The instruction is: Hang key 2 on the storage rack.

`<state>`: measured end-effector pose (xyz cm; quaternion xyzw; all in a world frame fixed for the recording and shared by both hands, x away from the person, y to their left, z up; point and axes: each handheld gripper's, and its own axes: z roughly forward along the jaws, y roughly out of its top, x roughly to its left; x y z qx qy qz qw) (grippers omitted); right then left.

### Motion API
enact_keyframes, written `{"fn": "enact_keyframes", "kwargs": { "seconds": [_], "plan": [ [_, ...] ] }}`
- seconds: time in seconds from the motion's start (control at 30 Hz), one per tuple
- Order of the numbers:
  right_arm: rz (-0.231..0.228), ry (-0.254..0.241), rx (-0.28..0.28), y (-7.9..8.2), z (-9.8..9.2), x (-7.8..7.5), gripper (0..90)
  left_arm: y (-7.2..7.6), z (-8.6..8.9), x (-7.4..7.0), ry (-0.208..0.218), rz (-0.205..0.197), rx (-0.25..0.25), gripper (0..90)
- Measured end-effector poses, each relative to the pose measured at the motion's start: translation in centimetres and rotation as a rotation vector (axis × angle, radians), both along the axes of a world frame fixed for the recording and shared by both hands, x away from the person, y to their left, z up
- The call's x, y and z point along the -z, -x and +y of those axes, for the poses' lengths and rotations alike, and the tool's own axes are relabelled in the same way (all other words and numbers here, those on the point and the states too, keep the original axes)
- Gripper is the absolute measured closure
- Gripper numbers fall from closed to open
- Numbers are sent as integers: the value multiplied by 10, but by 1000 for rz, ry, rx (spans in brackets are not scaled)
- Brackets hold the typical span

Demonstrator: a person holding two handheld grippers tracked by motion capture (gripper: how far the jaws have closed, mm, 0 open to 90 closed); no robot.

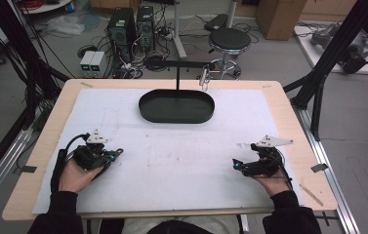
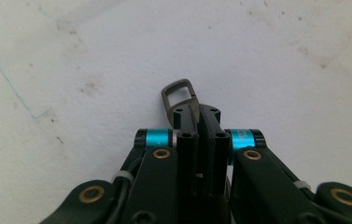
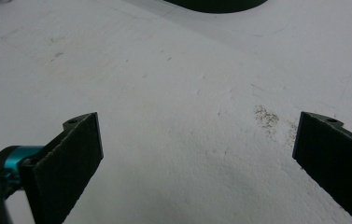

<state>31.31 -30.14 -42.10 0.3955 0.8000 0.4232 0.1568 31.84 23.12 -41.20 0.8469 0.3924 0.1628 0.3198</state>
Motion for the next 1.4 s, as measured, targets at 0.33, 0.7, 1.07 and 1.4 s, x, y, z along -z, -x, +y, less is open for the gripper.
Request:
{"fn": "enact_keyframes", "kwargs": {
  "seconds": [0.33, 0.7, 1.07, 1.4],
  "plan": [
    [-4, -9, 5, 1, -1, 0, 8, -1, 0, -20, 51, -58, 7, 856],
    [-9, -18, 7, 1, -2, -1, 8, -10, -3, -42, 181, -157, 8, 855],
    [-11, -28, 4, 1, -2, -2, 8, -21, -21, -56, 173, -214, 28, 855],
    [-13, -49, 3, 1, -4, -3, 8, -43, -28, -78, 164, -250, 37, 856]
  ]
}}
